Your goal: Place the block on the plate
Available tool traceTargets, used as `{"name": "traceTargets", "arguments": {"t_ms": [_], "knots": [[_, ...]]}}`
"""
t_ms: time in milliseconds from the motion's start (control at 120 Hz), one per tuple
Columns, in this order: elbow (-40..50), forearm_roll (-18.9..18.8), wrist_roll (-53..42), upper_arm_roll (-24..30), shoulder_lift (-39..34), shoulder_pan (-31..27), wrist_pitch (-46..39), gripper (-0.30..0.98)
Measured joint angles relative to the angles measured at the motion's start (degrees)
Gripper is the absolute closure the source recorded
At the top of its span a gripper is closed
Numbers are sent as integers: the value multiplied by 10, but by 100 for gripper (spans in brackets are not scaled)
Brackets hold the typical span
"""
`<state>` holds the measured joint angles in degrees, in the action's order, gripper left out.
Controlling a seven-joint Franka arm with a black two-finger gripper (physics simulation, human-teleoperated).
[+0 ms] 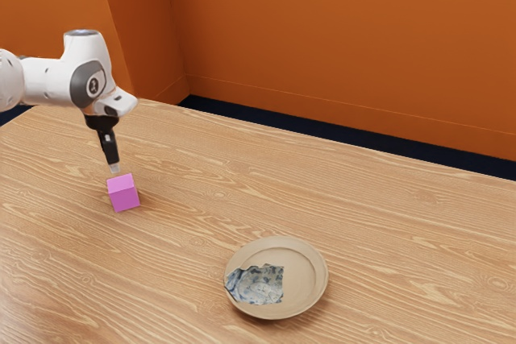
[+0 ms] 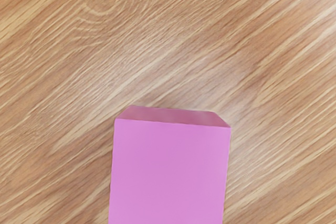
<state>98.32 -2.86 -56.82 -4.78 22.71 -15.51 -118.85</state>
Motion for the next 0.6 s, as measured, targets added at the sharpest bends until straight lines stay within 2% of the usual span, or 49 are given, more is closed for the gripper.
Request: {"name": "traceTargets", "arguments": {"t_ms": [275, 600], "knots": [[26, 4, -55, 0, 25, 3, -39, 0], [27, 13, -74, 0, 64, 2, -105, 0]]}}
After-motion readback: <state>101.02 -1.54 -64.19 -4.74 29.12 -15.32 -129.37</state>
